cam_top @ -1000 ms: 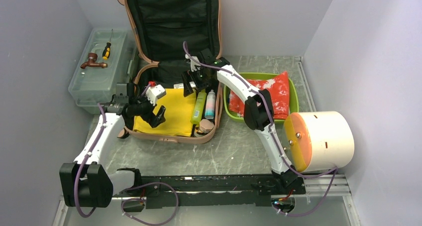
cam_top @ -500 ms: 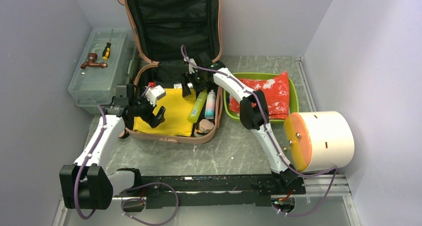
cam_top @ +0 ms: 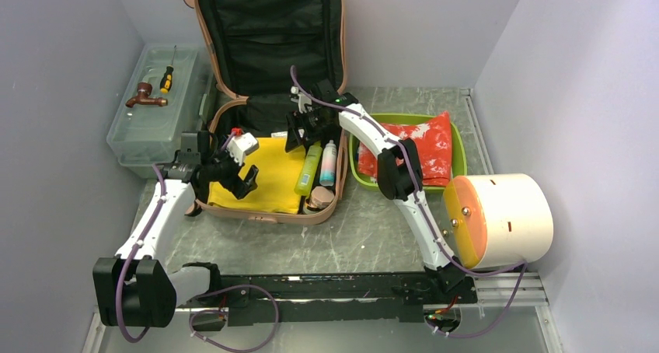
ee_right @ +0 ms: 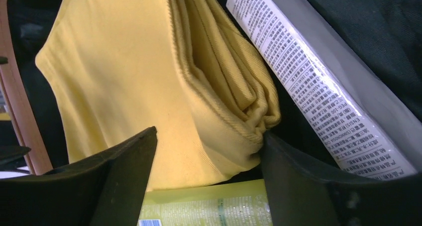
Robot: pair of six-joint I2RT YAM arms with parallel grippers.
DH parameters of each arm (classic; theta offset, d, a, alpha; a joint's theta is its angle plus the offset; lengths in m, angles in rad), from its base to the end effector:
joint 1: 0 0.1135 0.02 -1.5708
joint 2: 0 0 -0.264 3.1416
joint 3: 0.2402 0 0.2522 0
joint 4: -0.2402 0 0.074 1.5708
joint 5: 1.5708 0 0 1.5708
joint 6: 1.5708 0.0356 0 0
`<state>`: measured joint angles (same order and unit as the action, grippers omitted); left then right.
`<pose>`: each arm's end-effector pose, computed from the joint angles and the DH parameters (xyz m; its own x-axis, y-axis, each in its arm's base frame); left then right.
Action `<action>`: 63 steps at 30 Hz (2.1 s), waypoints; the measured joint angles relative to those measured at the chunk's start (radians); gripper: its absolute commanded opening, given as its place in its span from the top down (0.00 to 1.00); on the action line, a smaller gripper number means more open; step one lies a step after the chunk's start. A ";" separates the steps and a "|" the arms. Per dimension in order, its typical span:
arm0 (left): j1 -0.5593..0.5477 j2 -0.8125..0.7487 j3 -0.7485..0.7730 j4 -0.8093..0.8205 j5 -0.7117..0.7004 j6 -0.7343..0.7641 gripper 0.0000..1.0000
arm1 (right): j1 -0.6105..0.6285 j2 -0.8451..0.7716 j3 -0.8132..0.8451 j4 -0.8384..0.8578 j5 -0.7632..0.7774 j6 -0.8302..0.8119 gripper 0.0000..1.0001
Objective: Open, take out, and arrange the luggage
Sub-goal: Pick up the clothes from the luggage.
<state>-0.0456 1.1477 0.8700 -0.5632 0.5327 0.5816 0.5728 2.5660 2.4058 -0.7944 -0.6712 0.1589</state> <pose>0.2324 -0.0287 0.2668 -0.4146 0.4927 -0.7651 0.7245 0.6875 0.0501 0.4517 0.3176 0.1942 -0.7921 -0.3634 -0.4903 -0.6088 0.5274 0.5926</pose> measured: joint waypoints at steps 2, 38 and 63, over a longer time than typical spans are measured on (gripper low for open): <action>0.000 0.000 0.000 0.000 0.000 0.000 0.01 | -0.002 0.000 -0.005 0.001 -0.020 -0.010 0.45; -0.002 0.259 0.214 0.087 0.212 0.009 0.01 | 0.084 -0.146 -0.129 0.011 -0.022 -0.134 1.00; -0.002 0.469 0.354 -0.099 0.349 0.300 0.11 | 0.132 -0.232 -0.185 -0.006 -0.094 -0.153 1.00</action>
<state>-0.0475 1.6169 1.2243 -0.6624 0.8818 0.8814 0.7048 2.3341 2.2208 -0.8005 -0.7654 0.0055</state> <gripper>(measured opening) 0.939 0.095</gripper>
